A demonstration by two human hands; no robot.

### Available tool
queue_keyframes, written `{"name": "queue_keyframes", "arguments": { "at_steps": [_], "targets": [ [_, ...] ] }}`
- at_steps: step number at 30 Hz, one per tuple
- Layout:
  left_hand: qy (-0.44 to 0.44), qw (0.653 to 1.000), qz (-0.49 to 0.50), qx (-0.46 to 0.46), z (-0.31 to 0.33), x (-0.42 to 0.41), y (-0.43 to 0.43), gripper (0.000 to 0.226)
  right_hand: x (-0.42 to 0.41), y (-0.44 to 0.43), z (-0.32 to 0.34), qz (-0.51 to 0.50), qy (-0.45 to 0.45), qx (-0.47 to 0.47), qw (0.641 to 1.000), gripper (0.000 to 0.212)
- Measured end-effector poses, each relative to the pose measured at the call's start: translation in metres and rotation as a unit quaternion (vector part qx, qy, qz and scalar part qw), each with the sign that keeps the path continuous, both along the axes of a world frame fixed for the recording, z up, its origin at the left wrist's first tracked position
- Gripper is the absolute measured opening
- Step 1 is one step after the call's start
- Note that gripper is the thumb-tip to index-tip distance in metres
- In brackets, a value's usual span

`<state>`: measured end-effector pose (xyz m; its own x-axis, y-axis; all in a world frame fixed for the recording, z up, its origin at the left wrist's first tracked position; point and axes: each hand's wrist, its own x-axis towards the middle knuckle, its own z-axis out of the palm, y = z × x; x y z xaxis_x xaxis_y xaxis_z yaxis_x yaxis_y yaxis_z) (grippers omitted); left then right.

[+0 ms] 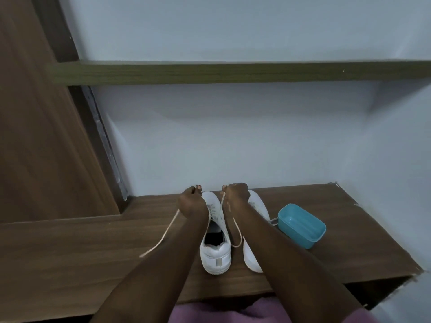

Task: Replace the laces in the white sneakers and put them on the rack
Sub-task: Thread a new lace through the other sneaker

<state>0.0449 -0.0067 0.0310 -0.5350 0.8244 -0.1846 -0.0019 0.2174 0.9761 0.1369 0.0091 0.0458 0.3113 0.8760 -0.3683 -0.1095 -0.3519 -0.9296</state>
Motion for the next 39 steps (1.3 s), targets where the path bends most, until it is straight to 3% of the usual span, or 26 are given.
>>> {"name": "queue_keyframes", "arguments": {
  "at_steps": [1,3,6,10,16,19,22,26,30,35,39],
  "targets": [
    [0.017,1.000,-0.002,0.026,0.005,0.001,0.006,0.020,0.003,0.005,0.008,-0.003,0.027,-0.006,1.000,0.013],
    [0.026,0.998,0.002,0.049,0.035,0.003,0.005,0.022,0.006,0.005,0.034,-0.012,-0.006,0.050,0.999,0.004],
    [0.043,0.993,0.005,0.112,0.087,0.008,0.011,0.019,0.005,0.011,0.086,0.016,-0.030,0.105,0.994,0.018],
    [0.062,0.988,-0.023,0.140,0.148,0.013,0.023,0.024,-0.002,0.020,0.153,-0.005,-0.070,0.145,0.987,0.004],
    [0.097,0.970,-0.036,0.220,0.235,0.019,0.029,0.032,-0.003,0.021,0.255,-0.014,-0.083,0.201,0.976,0.022],
    [0.109,0.961,-0.043,0.251,0.264,0.022,0.027,0.027,-0.003,0.017,0.286,-0.023,-0.121,0.223,0.967,0.018],
    [0.115,0.952,-0.040,0.279,0.280,0.023,0.027,0.030,-0.004,0.010,0.305,-0.027,-0.132,0.252,0.958,0.007],
    [0.113,0.949,-0.049,0.289,0.283,0.023,0.023,0.039,-0.004,0.006,0.311,-0.012,-0.157,0.267,0.951,0.008],
    [0.099,0.943,-0.067,0.311,0.280,0.018,0.019,0.013,-0.004,0.004,0.309,-0.012,-0.168,0.275,0.947,0.014],
    [0.019,0.951,-0.087,0.296,0.282,0.008,0.023,0.014,0.002,0.001,0.305,0.004,-0.170,0.316,0.934,0.021],
    [0.031,0.948,-0.116,0.294,0.287,-0.002,0.026,0.013,0.002,-0.001,0.310,0.047,-0.225,0.338,0.913,0.019]
  ]
}}
